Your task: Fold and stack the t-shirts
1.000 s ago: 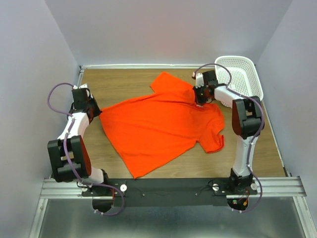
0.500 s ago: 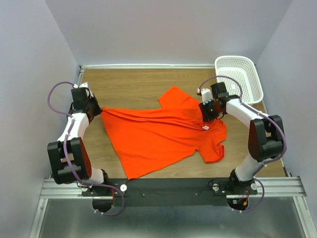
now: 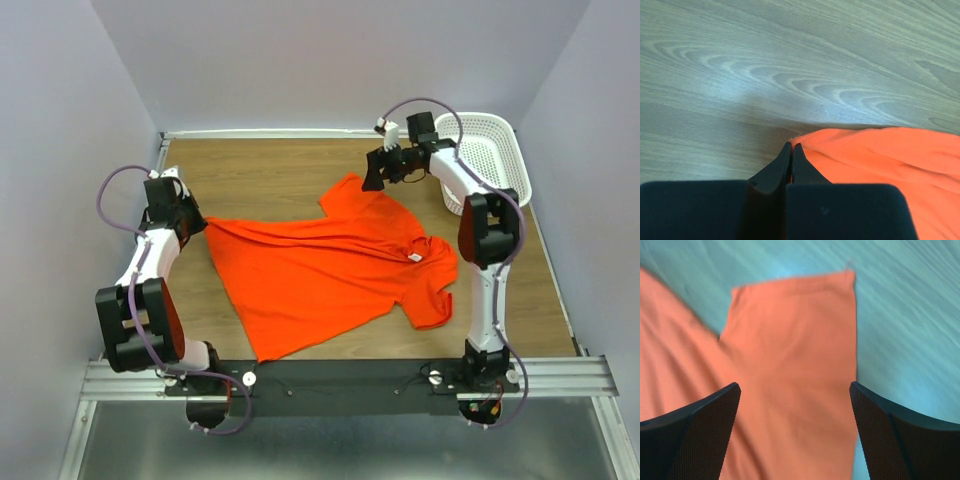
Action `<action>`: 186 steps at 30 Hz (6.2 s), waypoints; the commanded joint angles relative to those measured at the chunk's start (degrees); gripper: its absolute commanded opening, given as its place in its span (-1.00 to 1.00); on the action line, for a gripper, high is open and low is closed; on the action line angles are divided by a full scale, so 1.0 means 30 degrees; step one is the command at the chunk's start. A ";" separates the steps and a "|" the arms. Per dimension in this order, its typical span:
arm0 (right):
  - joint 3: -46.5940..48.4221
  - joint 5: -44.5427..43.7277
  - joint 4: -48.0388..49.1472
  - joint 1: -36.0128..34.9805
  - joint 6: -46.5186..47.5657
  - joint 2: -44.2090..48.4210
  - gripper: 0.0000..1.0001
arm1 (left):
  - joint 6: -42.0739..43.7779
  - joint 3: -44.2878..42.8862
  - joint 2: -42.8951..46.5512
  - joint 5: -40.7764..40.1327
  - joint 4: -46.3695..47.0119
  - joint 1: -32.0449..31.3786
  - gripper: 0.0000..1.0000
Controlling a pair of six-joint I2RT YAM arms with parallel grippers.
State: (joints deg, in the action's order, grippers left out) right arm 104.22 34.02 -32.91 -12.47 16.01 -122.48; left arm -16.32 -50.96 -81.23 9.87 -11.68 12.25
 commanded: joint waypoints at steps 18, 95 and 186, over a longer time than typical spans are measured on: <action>1.1049 0.1638 -0.0047 -0.0735 -0.6040 -1.0795 0.48 | 0.0224 0.0228 0.0388 0.0636 0.0291 -0.0070 -1.00; 1.0640 0.0437 0.0334 -0.1674 -0.5483 -1.2056 -0.16 | 0.0253 0.0229 0.0329 0.1163 0.0349 -0.0216 -1.00; -0.7259 -0.5367 1.0086 -0.1527 -0.0355 0.8080 -0.99 | -0.4436 -0.0060 0.2480 -0.0880 0.6883 -0.0480 -1.00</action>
State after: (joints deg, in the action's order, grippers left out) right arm 85.89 16.91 -12.93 -17.58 14.28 -92.77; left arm -32.45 -49.28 -66.83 10.31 3.51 11.33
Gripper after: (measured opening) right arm 0.006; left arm 0.010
